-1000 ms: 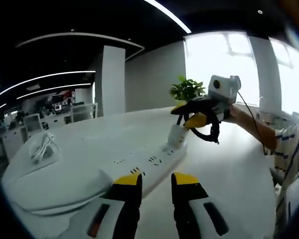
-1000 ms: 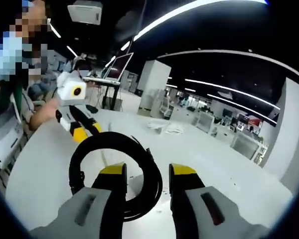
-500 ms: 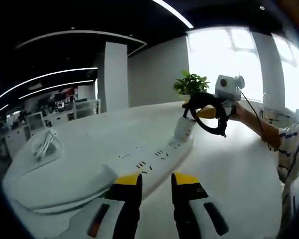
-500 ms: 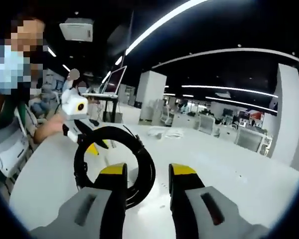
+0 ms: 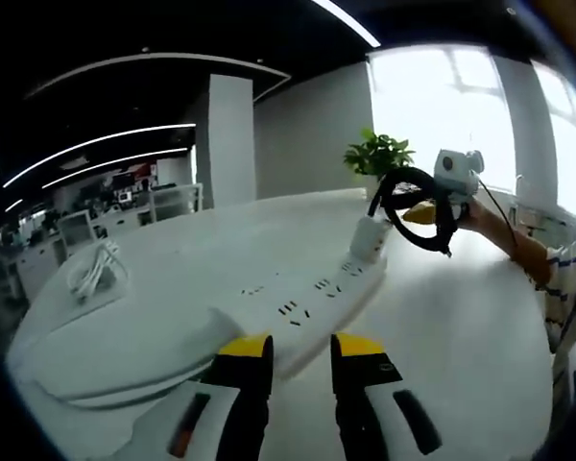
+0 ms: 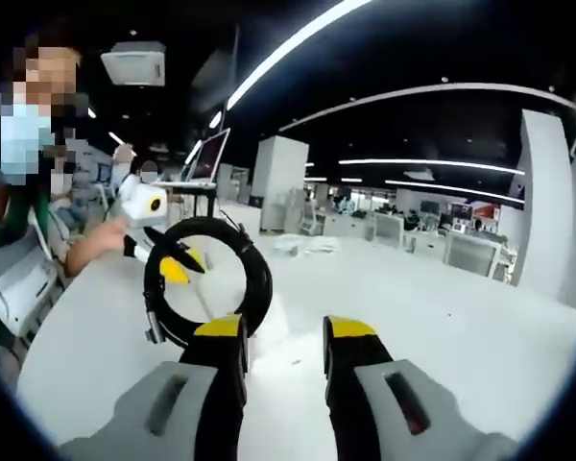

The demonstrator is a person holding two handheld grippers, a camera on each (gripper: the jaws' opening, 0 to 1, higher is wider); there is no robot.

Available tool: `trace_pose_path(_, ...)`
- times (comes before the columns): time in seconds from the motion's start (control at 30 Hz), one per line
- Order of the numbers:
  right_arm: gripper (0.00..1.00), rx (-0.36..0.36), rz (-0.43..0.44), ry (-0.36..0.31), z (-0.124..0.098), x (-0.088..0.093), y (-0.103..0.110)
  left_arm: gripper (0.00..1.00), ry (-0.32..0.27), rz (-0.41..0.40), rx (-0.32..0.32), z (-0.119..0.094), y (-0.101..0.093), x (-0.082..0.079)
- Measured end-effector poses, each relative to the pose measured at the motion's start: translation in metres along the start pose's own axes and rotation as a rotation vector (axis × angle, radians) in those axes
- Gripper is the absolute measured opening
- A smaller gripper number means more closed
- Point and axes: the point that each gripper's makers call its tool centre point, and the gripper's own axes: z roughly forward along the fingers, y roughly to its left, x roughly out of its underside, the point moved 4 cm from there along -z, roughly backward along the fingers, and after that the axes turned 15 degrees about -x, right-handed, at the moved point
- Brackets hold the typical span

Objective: Straighten the power strip on the desk, plug the charger into it

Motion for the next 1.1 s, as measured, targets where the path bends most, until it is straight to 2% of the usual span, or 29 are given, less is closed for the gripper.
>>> trace_pose_path(0.1,0.28,0.013,0.023,0.014,-0.003,0.008,-0.003,0.24,0.000,-0.003,-0.012,0.000,0.004,0.000)
trace_pose_path(0.2,0.27,0.025,0.019,0.058,-0.001,0.017,-0.004,0.24,0.002,-0.004,-0.024,-0.001,0.007,0.000)
trace_pose_path(0.43,0.27,0.014,0.046,0.120,0.015,0.035,0.000,0.25,0.012,0.001,-0.032,0.000,0.010,0.001)
trace_pose_path(0.6,0.26,0.006,0.067,0.126,0.026,0.039,0.004,0.26,0.025,0.015,-0.061,0.001,0.015,0.003)
trace_pose_path(0.77,0.26,-0.005,0.061,0.146,0.033,0.042,0.009,0.26,0.045,0.029,-0.048,0.003,0.010,0.007)
trace_pose_path(1.1,0.24,-0.004,0.081,0.137,0.039,0.044,0.013,0.27,0.049,0.035,-0.049,0.005,0.008,0.008)
